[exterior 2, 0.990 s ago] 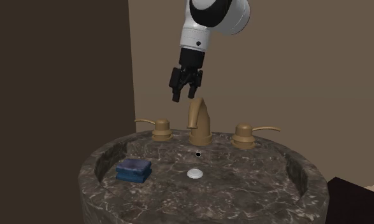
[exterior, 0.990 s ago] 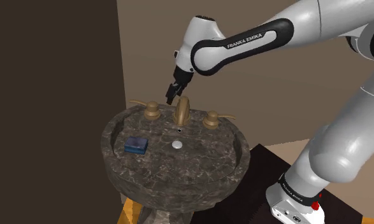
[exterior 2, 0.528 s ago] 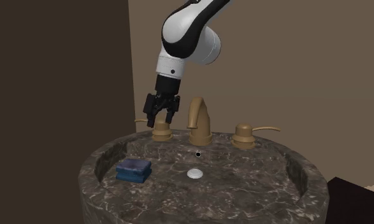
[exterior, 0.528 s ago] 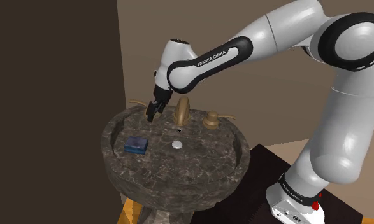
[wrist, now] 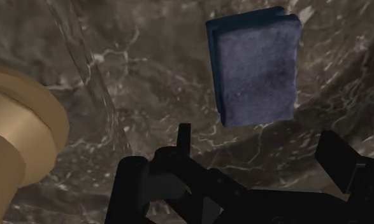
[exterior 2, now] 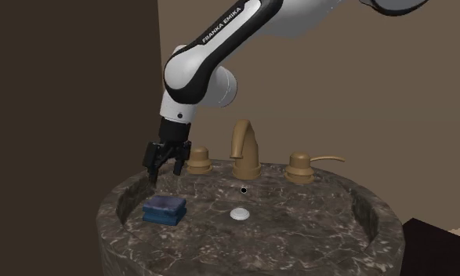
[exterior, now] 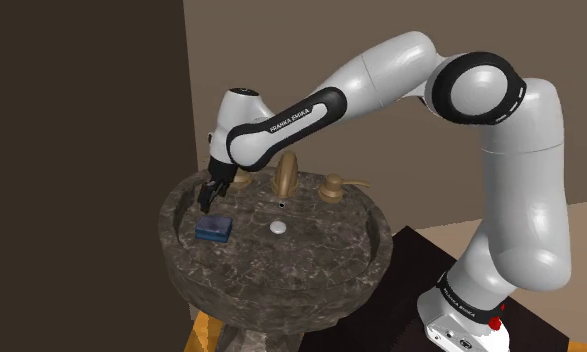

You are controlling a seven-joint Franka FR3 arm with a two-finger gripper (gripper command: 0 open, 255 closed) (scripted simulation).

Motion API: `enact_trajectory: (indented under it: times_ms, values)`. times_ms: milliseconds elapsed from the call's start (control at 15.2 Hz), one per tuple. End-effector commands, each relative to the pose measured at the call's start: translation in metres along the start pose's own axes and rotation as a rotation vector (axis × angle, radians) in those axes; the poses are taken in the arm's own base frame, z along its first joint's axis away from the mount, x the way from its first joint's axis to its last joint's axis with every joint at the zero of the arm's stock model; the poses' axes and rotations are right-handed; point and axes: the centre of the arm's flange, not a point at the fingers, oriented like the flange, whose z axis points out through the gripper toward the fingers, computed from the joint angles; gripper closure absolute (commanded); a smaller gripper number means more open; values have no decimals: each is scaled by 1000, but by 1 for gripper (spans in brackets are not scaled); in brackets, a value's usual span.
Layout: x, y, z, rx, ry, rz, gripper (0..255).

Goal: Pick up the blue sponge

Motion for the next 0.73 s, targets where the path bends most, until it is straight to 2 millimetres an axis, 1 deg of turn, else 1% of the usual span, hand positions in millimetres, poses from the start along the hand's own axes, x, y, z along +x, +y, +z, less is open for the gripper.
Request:
enact_trajectory:
  times_ms: [0,132,198,594,660]
  values:
    - [14,-9,20,11,-2,-21,0]
    - [26,-19,40,23,-4,-42,0]
    - [27,-20,41,23,-4,-44,0]
    - [21,-16,72,23,-4,-44,0]
    - [19,-15,80,23,-4,-44,0]
